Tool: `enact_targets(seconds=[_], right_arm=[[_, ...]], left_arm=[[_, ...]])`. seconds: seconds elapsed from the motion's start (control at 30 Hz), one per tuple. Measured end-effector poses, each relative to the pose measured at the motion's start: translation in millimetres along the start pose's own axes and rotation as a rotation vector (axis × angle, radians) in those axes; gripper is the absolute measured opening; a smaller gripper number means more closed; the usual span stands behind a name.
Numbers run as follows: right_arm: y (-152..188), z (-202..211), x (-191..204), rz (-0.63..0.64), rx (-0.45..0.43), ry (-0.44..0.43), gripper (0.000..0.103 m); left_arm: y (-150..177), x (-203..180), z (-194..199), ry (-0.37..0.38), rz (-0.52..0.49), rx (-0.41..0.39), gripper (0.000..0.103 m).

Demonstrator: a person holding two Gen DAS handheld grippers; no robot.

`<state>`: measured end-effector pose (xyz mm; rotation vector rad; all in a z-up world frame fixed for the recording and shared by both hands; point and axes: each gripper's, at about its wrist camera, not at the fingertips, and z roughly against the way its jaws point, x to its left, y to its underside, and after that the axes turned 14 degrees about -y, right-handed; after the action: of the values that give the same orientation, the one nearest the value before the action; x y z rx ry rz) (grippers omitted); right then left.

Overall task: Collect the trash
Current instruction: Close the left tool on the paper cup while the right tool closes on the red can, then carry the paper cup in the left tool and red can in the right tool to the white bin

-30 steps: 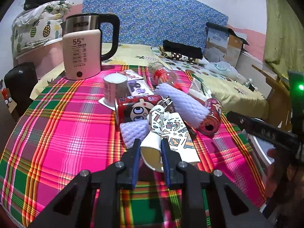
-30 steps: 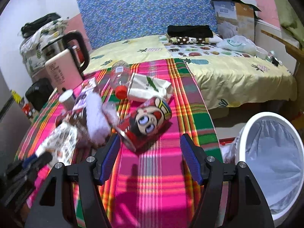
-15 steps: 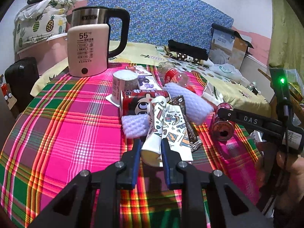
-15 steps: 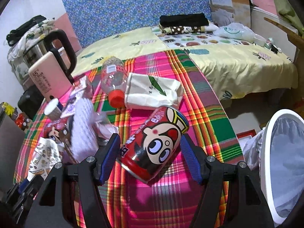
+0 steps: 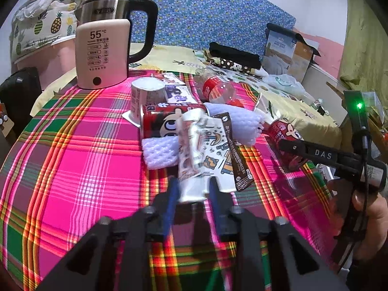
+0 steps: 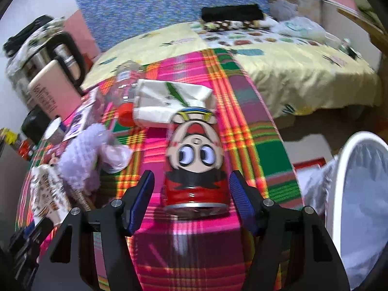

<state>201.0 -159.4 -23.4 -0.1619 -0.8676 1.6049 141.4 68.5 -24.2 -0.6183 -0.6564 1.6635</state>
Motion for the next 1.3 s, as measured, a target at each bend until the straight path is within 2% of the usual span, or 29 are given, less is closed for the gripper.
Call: enact_targets(seconds=[0.03, 0.2, 0.23, 0.27, 0.3, 0.37, 0.43, 0.87, 1.3], right_arm=[[0, 1, 2, 0.017, -0.01, 0.0, 0.066], [-5, 1, -3, 0.032, -0.027, 0.007, 0.066], [-6, 0, -5, 0.022, -0.024, 0.005, 0.066], [-6, 0, -6, 0.016, -0.023, 0.002, 0.063], [-7, -1, -7, 0.013, -0.021, -0.004, 0.054], [-6, 0, -8, 0.004, -0.021, -0.014, 0.054], [-4, 2, -9, 0.007, -0.022, -0.017, 0.054], [23, 40, -14, 0.017, -0.031, -0.07, 0.054], [52, 95, -36, 0.004, -0.092, -0.016, 0.054]], left_arm=[[-1, 0, -1, 0.005, 0.005, -0.001, 0.058], [-8, -5, -6, 0.013, 0.003, -0.009, 0.059], [-10, -6, -8, 0.015, 0.004, -0.009, 0.056], [-11, -6, -11, 0.019, 0.01, 0.0, 0.044], [-12, -6, -16, 0.022, 0.013, 0.016, 0.037], [-13, -6, -20, 0.024, 0.019, 0.032, 0.022], [-12, -7, -19, 0.021, 0.02, 0.032, 0.018], [-2, -25, 11, 0.028, -0.011, 0.002, 0.017], [9, -85, 40, 0.112, -0.125, -0.009, 0.017]])
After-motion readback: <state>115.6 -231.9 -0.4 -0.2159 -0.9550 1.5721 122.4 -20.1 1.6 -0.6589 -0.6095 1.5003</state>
